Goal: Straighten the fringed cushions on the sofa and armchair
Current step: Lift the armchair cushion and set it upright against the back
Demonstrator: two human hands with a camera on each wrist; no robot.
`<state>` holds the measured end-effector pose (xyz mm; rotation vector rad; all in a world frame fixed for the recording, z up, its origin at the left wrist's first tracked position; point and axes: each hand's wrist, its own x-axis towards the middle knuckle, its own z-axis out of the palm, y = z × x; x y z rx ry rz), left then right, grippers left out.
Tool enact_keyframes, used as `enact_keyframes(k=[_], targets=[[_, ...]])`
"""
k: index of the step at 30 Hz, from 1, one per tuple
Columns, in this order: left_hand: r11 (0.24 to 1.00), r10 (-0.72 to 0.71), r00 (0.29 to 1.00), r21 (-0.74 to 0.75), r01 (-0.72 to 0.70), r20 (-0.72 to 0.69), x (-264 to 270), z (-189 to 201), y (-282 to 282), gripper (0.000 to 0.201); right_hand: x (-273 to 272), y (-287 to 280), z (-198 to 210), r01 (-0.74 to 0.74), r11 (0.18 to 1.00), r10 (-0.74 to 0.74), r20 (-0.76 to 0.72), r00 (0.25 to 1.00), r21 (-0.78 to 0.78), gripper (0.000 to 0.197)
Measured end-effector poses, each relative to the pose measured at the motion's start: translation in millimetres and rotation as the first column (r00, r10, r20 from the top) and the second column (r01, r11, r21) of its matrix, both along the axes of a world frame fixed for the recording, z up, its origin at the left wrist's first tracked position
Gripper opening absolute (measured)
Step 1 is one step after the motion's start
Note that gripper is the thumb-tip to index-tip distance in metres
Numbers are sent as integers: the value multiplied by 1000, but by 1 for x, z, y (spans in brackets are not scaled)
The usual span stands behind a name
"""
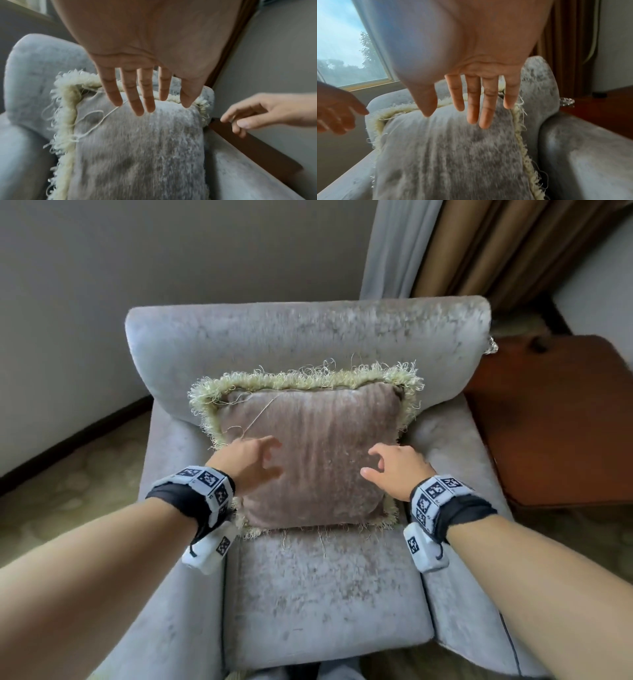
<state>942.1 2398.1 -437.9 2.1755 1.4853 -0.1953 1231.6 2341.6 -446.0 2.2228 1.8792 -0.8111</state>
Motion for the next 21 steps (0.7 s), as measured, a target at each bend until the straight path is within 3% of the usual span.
enact_keyframes(k=[4,12,16,21], targets=[[982,-158,984,89,166,-87,-7,35,-22,49,-21,-20,48,-8,1000,8,68,998,-6,52],[896,-428,879,31,443,-209,-59,97,-66,55,-83,-70,117,-33,993,50,151,987,-117,56],[881,-444,872,76,466,-208,-67,115,-67,50,-96,-79,128,-147,960,195,193,962,-237,58],[871,-442,872,131,473,-209,-75,121,-75,50,-103,-82,138,-198,949,251,205,946,-247,60]])
